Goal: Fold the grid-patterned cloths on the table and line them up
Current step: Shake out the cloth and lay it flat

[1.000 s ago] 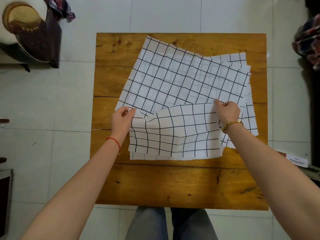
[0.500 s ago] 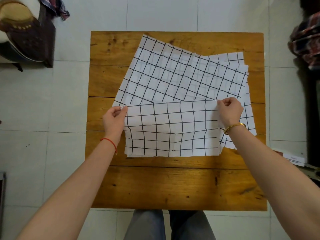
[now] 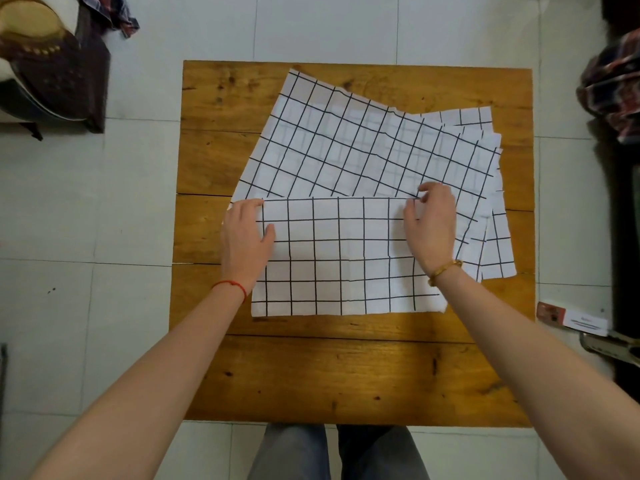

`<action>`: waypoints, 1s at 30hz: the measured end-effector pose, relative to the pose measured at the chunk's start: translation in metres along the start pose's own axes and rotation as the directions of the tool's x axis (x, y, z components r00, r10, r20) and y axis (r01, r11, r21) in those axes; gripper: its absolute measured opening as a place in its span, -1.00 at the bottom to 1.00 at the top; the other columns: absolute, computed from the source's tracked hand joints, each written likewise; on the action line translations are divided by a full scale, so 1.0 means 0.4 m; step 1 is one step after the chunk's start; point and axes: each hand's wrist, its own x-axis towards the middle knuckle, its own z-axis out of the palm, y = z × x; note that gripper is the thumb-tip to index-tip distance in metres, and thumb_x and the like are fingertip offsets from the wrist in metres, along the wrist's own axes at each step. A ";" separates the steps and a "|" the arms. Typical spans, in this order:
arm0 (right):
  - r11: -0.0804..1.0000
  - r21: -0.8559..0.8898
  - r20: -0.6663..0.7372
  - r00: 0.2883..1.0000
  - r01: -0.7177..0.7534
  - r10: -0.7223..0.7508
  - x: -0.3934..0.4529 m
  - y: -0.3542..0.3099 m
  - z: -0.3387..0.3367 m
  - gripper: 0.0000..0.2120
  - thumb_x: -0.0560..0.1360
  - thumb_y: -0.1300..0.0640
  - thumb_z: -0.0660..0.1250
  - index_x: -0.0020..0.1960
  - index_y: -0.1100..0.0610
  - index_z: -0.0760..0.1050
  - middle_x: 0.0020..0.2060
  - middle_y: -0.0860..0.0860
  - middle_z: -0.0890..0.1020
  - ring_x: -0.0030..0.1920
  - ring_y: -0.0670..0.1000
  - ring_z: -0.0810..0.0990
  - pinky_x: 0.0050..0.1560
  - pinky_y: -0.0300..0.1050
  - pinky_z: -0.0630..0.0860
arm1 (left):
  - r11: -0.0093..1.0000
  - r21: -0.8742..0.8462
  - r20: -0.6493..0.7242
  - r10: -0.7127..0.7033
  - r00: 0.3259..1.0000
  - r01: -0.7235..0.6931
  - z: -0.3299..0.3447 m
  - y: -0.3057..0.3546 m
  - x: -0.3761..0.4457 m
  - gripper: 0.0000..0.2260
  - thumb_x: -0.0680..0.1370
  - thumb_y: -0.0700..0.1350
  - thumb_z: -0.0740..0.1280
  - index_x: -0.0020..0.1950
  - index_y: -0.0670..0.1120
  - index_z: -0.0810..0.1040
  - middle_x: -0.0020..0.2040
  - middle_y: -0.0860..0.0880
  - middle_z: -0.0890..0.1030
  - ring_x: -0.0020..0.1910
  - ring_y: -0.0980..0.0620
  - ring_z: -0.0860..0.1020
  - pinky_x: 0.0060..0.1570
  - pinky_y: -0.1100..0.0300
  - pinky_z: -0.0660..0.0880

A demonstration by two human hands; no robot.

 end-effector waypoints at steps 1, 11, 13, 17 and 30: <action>0.992 -0.049 0.042 0.993 0.117 -0.115 -0.005 -0.028 0.016 -0.77 0.53 0.11 0.21 0.15 0.16 0.43 0.03 0.06 0.50 0.03 0.03 0.45 0.05 -0.09 0.41 | 0.995 0.072 0.033 0.064 0.997 -0.066 0.006 -0.003 -0.002 -0.62 0.56 -0.10 0.30 0.37 -0.09 0.40 0.31 -0.03 0.44 0.34 0.02 0.34 0.36 0.14 0.30; 0.715 -0.192 0.624 0.646 0.672 -0.440 -0.092 -0.265 0.210 -0.49 0.60 0.01 0.07 0.51 0.15 0.13 0.50 0.03 0.21 0.51 0.17 0.06 0.48 0.20 0.05 | 0.877 0.456 0.315 0.002 0.949 -0.153 0.043 -0.025 -0.003 -0.35 0.61 0.01 0.21 0.59 -0.05 -0.07 0.59 -0.02 -0.04 0.56 -0.11 -0.08 0.50 -0.16 0.01; 0.693 -0.220 0.665 0.625 0.687 -0.409 -0.101 -0.284 0.238 -0.47 0.62 0.01 0.05 0.53 0.16 0.07 0.52 0.03 0.15 0.53 0.17 -0.01 0.48 0.22 0.00 | 0.869 0.474 0.333 -0.026 0.942 -0.144 0.043 -0.031 -0.001 -0.33 0.61 0.01 0.22 0.59 -0.03 -0.09 0.60 -0.01 -0.07 0.56 -0.11 -0.12 0.50 -0.17 -0.02; 0.659 -0.267 0.688 0.618 0.703 -0.381 -0.102 -0.295 0.261 -0.46 0.62 0.01 0.03 0.54 0.16 0.02 0.53 0.03 0.12 0.53 0.17 -0.04 0.47 0.24 0.00 | 0.868 0.477 0.336 -0.035 0.941 -0.138 0.041 -0.042 0.004 -0.31 0.60 0.00 0.25 0.59 -0.03 -0.10 0.59 -0.01 -0.09 0.56 -0.14 -0.11 0.51 -0.16 -0.04; 0.745 -0.497 0.523 0.838 0.445 -0.152 -0.056 -0.049 0.095 -0.47 0.61 -0.05 -0.08 0.52 0.16 0.09 0.50 0.04 0.19 0.52 0.15 0.02 0.48 0.23 -0.04 | 0.862 0.478 0.374 -0.028 0.927 -0.167 0.037 -0.053 0.010 -0.30 0.60 0.04 0.24 0.59 -0.03 -0.11 0.59 -0.02 -0.14 0.55 -0.19 -0.14 0.51 -0.15 -0.05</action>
